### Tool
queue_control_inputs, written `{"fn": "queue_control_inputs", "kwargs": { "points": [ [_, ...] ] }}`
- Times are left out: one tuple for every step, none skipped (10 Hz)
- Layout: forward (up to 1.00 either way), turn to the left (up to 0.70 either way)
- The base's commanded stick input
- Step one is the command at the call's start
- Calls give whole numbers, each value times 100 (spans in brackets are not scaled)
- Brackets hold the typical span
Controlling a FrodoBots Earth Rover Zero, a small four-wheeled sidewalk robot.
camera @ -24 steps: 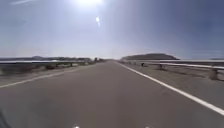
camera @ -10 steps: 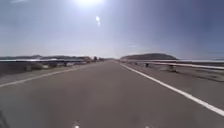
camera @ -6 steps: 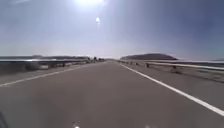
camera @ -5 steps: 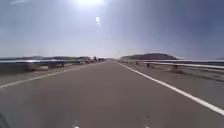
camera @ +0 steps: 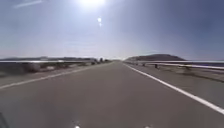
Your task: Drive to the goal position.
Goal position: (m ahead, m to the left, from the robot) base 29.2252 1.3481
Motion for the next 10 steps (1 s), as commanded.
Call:
{"fn": "queue_control_inputs", "kwargs": {
  "points": [
    [100,0],
    [100,0],
    [100,0],
    [100,0],
    [100,0],
    [100,0],
    [100,0],
    [100,0],
    [100,0],
    [100,0]
  ]
}}
